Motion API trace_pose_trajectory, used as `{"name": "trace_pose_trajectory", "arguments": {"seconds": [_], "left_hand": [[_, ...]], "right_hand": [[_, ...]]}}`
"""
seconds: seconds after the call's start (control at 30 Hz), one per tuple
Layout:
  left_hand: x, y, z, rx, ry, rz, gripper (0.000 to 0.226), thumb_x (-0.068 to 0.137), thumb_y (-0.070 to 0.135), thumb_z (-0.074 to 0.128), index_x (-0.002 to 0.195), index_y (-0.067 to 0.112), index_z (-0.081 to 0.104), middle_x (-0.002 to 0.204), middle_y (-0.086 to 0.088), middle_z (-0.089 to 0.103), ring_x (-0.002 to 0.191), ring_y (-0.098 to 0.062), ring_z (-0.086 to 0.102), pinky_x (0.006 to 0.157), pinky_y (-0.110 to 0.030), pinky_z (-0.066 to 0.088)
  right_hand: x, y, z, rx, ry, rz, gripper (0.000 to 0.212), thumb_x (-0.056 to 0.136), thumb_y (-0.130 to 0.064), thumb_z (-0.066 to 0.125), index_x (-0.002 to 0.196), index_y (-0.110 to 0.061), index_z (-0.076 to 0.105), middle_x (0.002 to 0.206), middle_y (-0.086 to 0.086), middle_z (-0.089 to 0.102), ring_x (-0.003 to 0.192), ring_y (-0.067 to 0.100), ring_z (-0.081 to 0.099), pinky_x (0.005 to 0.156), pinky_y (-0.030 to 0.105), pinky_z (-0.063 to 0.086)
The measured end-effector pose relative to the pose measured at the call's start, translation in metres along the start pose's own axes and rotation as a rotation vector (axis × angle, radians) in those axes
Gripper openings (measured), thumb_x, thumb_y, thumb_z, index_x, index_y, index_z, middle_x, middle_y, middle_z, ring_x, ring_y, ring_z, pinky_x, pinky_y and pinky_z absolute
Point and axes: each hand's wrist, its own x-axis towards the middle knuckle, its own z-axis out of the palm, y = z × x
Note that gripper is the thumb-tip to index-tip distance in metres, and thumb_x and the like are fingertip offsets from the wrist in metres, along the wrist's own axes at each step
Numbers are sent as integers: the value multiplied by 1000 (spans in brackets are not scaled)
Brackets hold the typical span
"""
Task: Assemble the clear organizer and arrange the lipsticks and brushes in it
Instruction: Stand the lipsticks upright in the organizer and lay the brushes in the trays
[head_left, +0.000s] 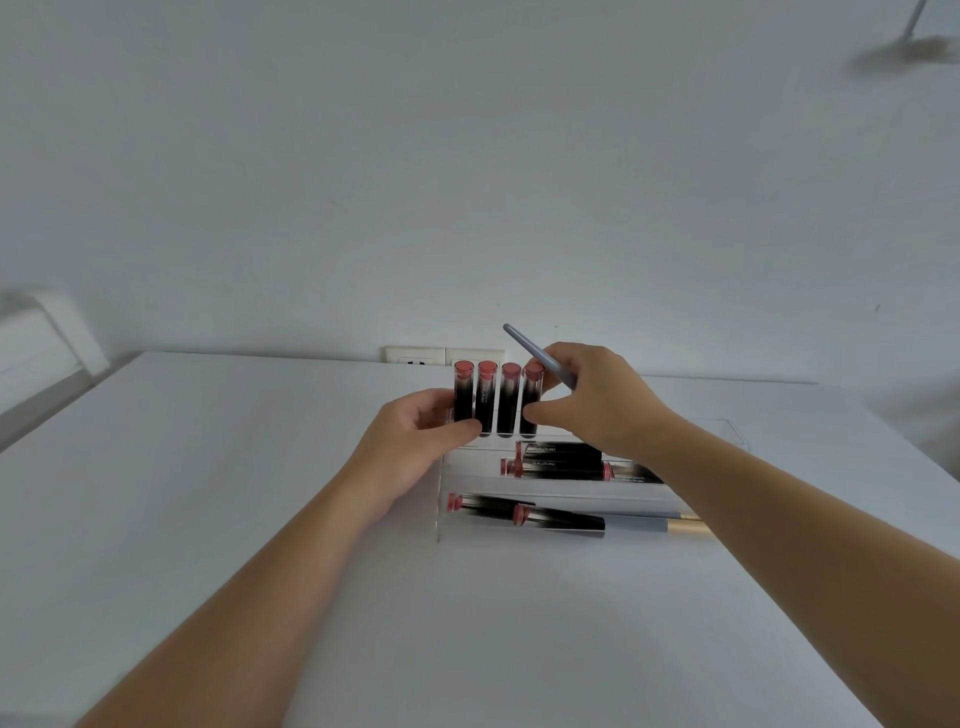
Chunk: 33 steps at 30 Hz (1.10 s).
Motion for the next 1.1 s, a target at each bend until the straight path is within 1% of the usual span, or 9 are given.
{"name": "trace_pose_trajectory", "arguments": {"seconds": [0.13, 0.3, 0.4, 0.8, 0.87, 0.93, 1.0, 1.03, 1.1], "left_hand": [[0, 0, 0, -5, 4, 0, 39, 69, 46, 78, 108, 44, 75, 106, 13, 77, 103, -4, 71, 96, -29, 48], [-1, 1, 0, -10, 6, -3, 33, 74, 39, 78, 107, 42, 76, 106, 14, 77, 102, -3, 71, 92, -27, 48], [-1, 1, 0, -16, 4, -2, 32, 75, 37, 78, 106, 42, 76, 106, 13, 78, 102, -3, 71, 91, -26, 47], [-1, 0, 0, -10, -3, -1, 39, 69, 44, 77, 108, 42, 75, 107, 14, 77, 104, -3, 71, 97, -29, 48], [-1, 1, 0, -6, -5, 4, 38, 70, 44, 77, 107, 44, 75, 107, 14, 77, 104, -3, 71, 96, -29, 48], [-1, 1, 0, -5, -3, 5, 38, 69, 45, 77, 107, 45, 75, 107, 13, 77, 104, -4, 71, 97, -30, 48], [-1, 1, 0, -3, -4, 5, 38, 69, 45, 77, 107, 45, 75, 107, 14, 77, 104, -3, 71, 97, -31, 48], [-1, 0, 0, -4, -7, 5, 38, 70, 45, 77, 108, 45, 75, 107, 14, 77, 104, -3, 71, 98, -31, 48], [-1, 0, -1, -6, -14, 6, 37, 71, 44, 77, 108, 44, 75, 108, 14, 77, 105, -4, 71, 97, -30, 48]], "right_hand": [[0, -2, 1, 6, -5, -14, 22, 76, -25, 80, 91, -21, 63, 77, 6, 61, 54, 13, 37, 54, 27, 34], [1, -2, 2, -9, 8, -13, 25, 77, -26, 80, 91, -17, 63, 66, -3, 46, 53, 12, 34, 53, 26, 31], [1, -2, 1, -24, 9, -19, 22, 77, -25, 80, 89, -21, 62, 61, -10, 40, 52, 10, 34, 52, 24, 30], [0, 0, 0, -25, 2, -18, 24, 75, -28, 80, 90, -28, 61, 64, -8, 42, 54, 11, 35, 53, 25, 32], [0, 0, 0, -27, -7, -20, 26, 74, -32, 81, 89, -29, 60, 65, -10, 44, 54, 10, 36, 53, 25, 33], [-1, 0, -2, -15, -12, -14, 29, 74, -37, 82, 92, -28, 61, 65, -12, 55, 52, 5, 41, 55, 24, 34], [-3, 1, -7, 41, -10, -2, 30, 74, -45, 82, 95, -35, 63, 79, -27, 66, 59, 1, 52, 58, 23, 40], [-4, 1, -10, 73, 0, 7, 31, 75, -51, 81, 97, -37, 63, 84, -26, 69, 66, 1, 56, 60, 23, 43], [-6, 2, -18, 102, 34, 32, 36, 74, -66, 73, 95, -38, 62, 85, -14, 69, 71, 7, 60, 61, 24, 46]]}}
